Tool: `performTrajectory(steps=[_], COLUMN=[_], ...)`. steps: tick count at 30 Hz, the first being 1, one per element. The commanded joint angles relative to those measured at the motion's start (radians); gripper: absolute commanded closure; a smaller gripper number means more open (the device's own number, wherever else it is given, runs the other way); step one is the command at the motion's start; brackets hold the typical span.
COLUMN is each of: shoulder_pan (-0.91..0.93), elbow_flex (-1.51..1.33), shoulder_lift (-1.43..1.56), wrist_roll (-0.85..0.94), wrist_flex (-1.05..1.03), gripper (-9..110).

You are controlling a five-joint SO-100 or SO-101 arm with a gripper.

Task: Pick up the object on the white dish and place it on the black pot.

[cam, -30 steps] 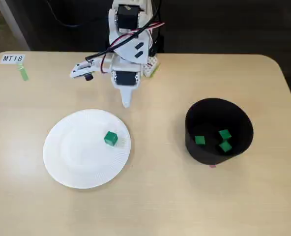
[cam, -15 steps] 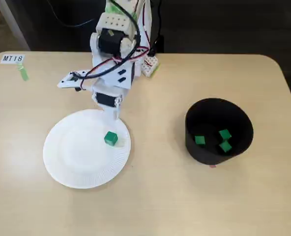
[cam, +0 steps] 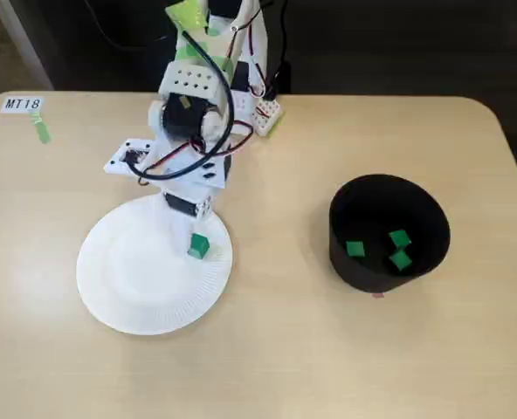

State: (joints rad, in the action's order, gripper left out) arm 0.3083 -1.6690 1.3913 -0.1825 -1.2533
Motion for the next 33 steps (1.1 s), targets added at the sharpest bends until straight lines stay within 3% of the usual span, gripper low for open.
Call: performTrajectory(steps=[1,27,33], shoulder_pan=[0.003,-0.021,-0.021], elbow_flex=[0.048,0.049,0.061], shoulder_lift=[-0.008,-0.156,-0.204], wrist_roll=[0.009,0.028,0.026], wrist_flex=[0.005,0.144,0.184], gripper=[73,74,85])
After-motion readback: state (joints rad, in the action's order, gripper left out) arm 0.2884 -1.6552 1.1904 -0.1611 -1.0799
